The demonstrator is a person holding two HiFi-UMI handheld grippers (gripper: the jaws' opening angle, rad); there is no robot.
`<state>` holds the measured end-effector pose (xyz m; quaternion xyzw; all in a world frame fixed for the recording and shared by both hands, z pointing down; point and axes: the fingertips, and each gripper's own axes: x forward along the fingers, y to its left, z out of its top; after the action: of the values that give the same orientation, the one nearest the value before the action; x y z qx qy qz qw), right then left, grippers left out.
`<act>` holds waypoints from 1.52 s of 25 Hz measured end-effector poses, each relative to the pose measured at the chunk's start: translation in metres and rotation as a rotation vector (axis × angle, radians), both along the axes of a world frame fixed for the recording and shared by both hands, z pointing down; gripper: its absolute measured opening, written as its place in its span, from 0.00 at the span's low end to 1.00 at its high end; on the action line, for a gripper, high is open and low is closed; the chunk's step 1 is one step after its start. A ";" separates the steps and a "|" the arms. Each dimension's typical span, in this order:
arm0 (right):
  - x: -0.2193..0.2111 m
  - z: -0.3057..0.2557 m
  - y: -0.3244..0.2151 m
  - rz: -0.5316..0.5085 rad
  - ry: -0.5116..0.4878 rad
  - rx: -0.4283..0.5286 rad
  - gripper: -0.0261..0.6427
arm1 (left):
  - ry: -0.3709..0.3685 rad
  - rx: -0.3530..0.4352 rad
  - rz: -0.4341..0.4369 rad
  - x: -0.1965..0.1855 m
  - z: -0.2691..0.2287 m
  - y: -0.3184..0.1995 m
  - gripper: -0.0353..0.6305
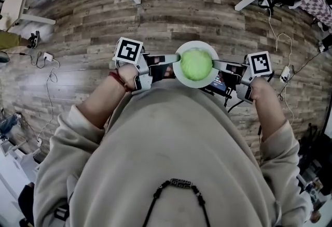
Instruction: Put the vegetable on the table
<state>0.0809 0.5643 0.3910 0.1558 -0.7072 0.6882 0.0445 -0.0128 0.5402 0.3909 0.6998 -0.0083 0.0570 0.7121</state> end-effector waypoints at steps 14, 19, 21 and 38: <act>0.001 0.001 -0.017 0.049 -0.011 0.003 0.08 | 0.033 -0.004 0.029 0.000 0.004 -0.019 0.09; 0.001 -0.003 -0.059 0.064 0.001 -0.006 0.08 | 0.049 -0.021 0.063 0.001 0.000 -0.063 0.09; -0.002 -0.001 -0.072 0.068 0.004 -0.014 0.08 | 0.045 -0.021 0.077 -0.001 0.002 -0.077 0.09; -0.049 0.012 -0.212 0.086 0.027 -0.011 0.08 | 0.063 -0.011 0.107 -0.048 0.018 -0.222 0.09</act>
<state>0.0315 0.3521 0.4026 0.1949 -0.6955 0.6911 0.0252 -0.0609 0.3179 0.4092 0.6968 0.0517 0.0729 0.7117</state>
